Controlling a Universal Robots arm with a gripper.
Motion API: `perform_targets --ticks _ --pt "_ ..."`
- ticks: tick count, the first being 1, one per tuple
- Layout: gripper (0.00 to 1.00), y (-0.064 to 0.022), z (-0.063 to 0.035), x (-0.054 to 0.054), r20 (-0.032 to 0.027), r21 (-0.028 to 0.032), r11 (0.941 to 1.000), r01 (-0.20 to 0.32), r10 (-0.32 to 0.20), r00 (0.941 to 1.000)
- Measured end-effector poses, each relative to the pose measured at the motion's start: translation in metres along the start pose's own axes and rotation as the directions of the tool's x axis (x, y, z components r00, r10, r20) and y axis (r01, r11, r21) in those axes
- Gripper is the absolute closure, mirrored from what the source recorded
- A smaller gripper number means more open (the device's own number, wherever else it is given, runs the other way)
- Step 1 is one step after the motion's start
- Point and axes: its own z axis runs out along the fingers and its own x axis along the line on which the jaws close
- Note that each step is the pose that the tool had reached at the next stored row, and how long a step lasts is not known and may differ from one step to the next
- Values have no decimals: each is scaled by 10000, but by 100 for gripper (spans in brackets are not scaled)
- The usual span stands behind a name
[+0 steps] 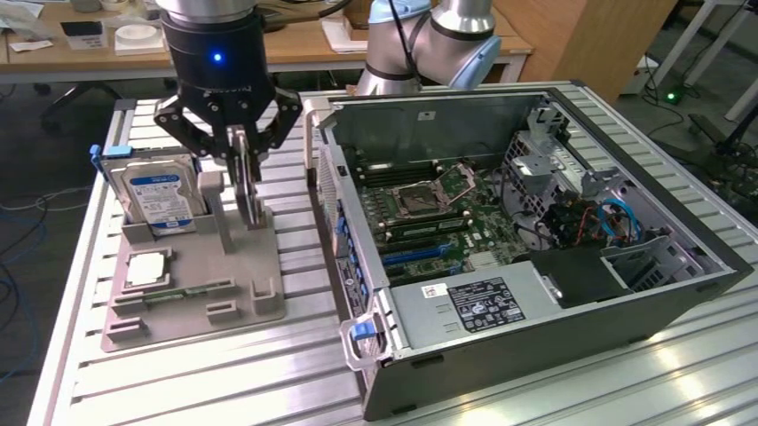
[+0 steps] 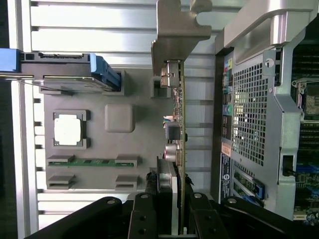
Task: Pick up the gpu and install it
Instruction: 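Pick up the gpu and move the gpu toward the slot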
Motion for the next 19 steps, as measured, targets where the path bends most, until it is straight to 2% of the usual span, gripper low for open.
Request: perform_targets --ticks 19 --pt "72 0 -85 -2 0 2 10000 0 0 10000"
